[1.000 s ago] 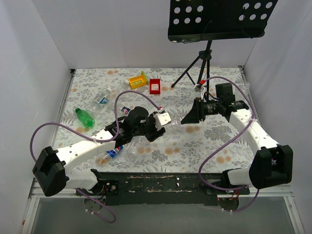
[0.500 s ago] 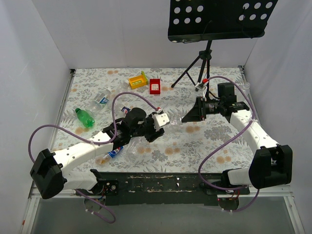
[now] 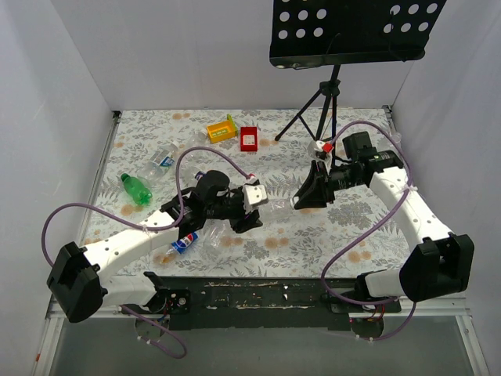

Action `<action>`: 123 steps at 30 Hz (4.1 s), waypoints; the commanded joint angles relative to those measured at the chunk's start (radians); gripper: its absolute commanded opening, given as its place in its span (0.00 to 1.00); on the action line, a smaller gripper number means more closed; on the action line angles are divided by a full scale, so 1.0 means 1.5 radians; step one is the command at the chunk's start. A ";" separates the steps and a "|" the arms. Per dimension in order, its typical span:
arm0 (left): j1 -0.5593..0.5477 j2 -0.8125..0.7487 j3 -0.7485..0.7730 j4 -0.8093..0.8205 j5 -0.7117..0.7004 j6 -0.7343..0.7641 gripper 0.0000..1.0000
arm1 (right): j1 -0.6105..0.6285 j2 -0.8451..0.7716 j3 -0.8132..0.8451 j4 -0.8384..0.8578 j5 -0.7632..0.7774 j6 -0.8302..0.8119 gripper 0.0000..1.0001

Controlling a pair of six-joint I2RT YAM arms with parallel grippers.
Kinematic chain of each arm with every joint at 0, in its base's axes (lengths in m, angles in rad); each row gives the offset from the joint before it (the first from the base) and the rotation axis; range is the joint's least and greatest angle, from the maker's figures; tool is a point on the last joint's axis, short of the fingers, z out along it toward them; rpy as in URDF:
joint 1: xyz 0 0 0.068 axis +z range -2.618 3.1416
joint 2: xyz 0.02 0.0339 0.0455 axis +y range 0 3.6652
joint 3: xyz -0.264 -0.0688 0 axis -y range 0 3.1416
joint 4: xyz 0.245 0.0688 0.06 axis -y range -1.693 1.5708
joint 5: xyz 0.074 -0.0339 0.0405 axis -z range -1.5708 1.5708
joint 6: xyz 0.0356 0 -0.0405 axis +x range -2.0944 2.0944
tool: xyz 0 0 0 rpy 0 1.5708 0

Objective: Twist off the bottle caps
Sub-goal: Unscrew the bottle cap from the plastic bottle.

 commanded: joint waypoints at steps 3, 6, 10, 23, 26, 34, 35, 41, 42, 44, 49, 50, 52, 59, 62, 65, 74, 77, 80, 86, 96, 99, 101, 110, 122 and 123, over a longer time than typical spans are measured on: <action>0.090 0.016 0.044 -0.044 0.299 -0.026 0.00 | 0.017 -0.027 0.057 -0.261 0.025 -0.550 0.05; 0.103 0.024 0.054 -0.039 0.318 -0.032 0.00 | 0.032 -0.065 0.032 -0.159 0.058 -0.476 0.05; 0.104 0.028 0.059 -0.044 0.296 -0.023 0.00 | 0.035 -0.093 0.003 -0.066 0.074 -0.380 0.07; 0.098 -0.019 0.025 -0.033 0.163 0.010 0.00 | 0.034 -0.121 -0.012 0.079 0.078 -0.137 0.66; 0.096 -0.037 0.005 -0.022 0.145 0.013 0.00 | 0.033 -0.115 0.007 0.074 0.106 -0.093 0.79; 0.093 -0.078 -0.019 -0.017 0.099 0.019 0.00 | 0.033 -0.114 0.043 0.053 0.137 -0.037 0.87; 0.091 -0.083 -0.022 -0.017 0.094 0.019 0.00 | 0.032 -0.117 0.040 0.055 0.137 -0.032 0.87; 0.084 -0.109 -0.033 -0.016 0.068 0.035 0.00 | 0.000 -0.128 0.033 0.065 0.129 0.012 0.88; 0.080 -0.110 -0.035 -0.016 0.061 0.038 0.00 | -0.005 -0.130 0.032 0.065 0.123 0.019 0.88; 0.069 -0.114 -0.038 -0.016 0.042 0.047 0.00 | -0.016 -0.140 0.024 0.069 0.112 0.043 0.88; 0.034 -0.107 -0.039 -0.005 -0.012 0.069 0.00 | -0.039 -0.188 -0.032 0.136 0.135 0.134 0.88; 0.028 -0.103 -0.038 -0.002 -0.020 0.072 0.00 | -0.047 -0.187 -0.037 0.144 0.129 0.153 0.88; 0.017 -0.097 -0.037 0.004 -0.038 0.076 0.00 | -0.064 -0.187 -0.049 0.160 0.101 0.190 0.88; -0.004 -0.094 -0.045 0.032 -0.065 0.068 0.00 | -0.116 -0.192 -0.126 0.264 0.012 0.321 0.89; -0.008 -0.092 -0.049 0.038 -0.068 0.064 0.00 | -0.120 -0.192 -0.156 0.301 -0.011 0.353 0.88; -0.012 -0.091 -0.050 0.042 -0.073 0.061 0.00 | -0.121 -0.189 -0.168 0.318 -0.032 0.365 0.88; -0.018 -0.085 -0.052 0.052 -0.079 0.056 0.00 | -0.121 -0.158 -0.154 0.304 -0.027 0.368 0.87; -0.019 -0.085 -0.053 0.052 -0.082 0.056 0.00 | -0.121 -0.148 -0.151 0.294 -0.027 0.363 0.86; -0.021 -0.085 -0.054 0.052 -0.084 0.056 0.00 | -0.122 -0.143 -0.147 0.286 -0.022 0.359 0.86; -0.023 -0.085 -0.055 0.053 -0.090 0.058 0.00 | -0.122 -0.135 -0.139 0.272 -0.018 0.353 0.86; -0.025 -0.085 -0.056 0.053 -0.094 0.061 0.00 | -0.122 -0.114 -0.123 0.230 -0.013 0.328 0.86; -0.025 -0.084 -0.056 0.054 -0.096 0.063 0.00 | -0.121 -0.105 -0.114 0.216 -0.013 0.326 0.86; -0.026 -0.083 -0.056 0.054 -0.099 0.065 0.00 | -0.122 -0.099 -0.109 0.210 -0.013 0.326 0.86; -0.030 -0.059 -0.045 0.067 -0.107 0.079 0.00 | -0.118 -0.043 -0.067 0.160 -0.003 0.348 0.86; -0.040 -0.025 -0.029 0.073 -0.115 0.080 0.00 | -0.044 -0.010 -0.057 0.162 0.025 0.379 0.84; -0.040 -0.024 -0.029 0.073 -0.115 0.080 0.00 | -0.039 -0.009 -0.059 0.165 0.027 0.384 0.84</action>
